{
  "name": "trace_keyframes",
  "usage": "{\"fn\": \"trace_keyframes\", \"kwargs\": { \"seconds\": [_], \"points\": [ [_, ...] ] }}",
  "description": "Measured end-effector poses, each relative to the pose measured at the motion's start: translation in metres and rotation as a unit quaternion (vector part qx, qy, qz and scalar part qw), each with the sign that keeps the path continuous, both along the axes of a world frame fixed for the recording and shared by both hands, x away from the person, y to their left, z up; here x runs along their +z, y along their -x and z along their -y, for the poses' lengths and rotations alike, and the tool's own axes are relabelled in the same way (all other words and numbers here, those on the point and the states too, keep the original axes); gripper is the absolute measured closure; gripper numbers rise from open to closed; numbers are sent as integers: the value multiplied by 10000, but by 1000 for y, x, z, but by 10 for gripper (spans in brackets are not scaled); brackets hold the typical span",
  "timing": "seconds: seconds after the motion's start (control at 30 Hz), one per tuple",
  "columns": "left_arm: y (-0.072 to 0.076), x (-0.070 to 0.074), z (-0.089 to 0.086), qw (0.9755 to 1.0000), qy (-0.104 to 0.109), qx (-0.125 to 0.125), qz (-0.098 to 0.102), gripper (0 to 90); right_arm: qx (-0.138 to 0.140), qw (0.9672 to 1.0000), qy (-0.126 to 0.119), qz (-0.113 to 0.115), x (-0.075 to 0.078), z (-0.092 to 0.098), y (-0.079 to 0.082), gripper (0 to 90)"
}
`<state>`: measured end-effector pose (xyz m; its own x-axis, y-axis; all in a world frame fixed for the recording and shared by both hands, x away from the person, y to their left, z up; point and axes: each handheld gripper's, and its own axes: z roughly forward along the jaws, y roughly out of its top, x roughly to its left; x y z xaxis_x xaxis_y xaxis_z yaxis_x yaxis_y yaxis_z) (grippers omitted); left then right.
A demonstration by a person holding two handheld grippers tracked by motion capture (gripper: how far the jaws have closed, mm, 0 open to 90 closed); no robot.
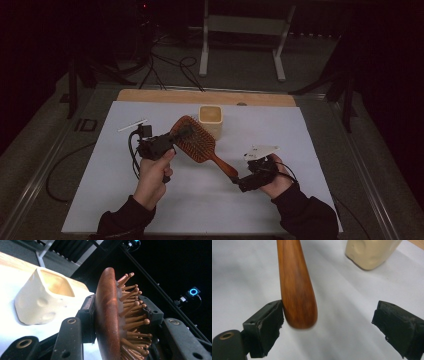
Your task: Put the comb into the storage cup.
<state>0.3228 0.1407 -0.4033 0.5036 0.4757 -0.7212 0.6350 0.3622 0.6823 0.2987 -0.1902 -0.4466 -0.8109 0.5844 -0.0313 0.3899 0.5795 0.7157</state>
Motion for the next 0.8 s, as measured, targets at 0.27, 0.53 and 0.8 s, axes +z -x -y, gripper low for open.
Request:
{"fn": "trace_keyframes", "kwargs": {
  "seconds": [0.27,0.53,0.8],
  "points": [
    [-5,9,-4,9995,-279,46,109,558,-155,9997,-92,135,-2,17,3,90],
    [-12,31,-9,9984,-475,117,295,558,-257,9993,-189,177,-15,34,13,90],
    [-21,58,-8,9961,-682,146,549,558,-346,9990,-205,188,-27,43,19,89]
  ]
}}
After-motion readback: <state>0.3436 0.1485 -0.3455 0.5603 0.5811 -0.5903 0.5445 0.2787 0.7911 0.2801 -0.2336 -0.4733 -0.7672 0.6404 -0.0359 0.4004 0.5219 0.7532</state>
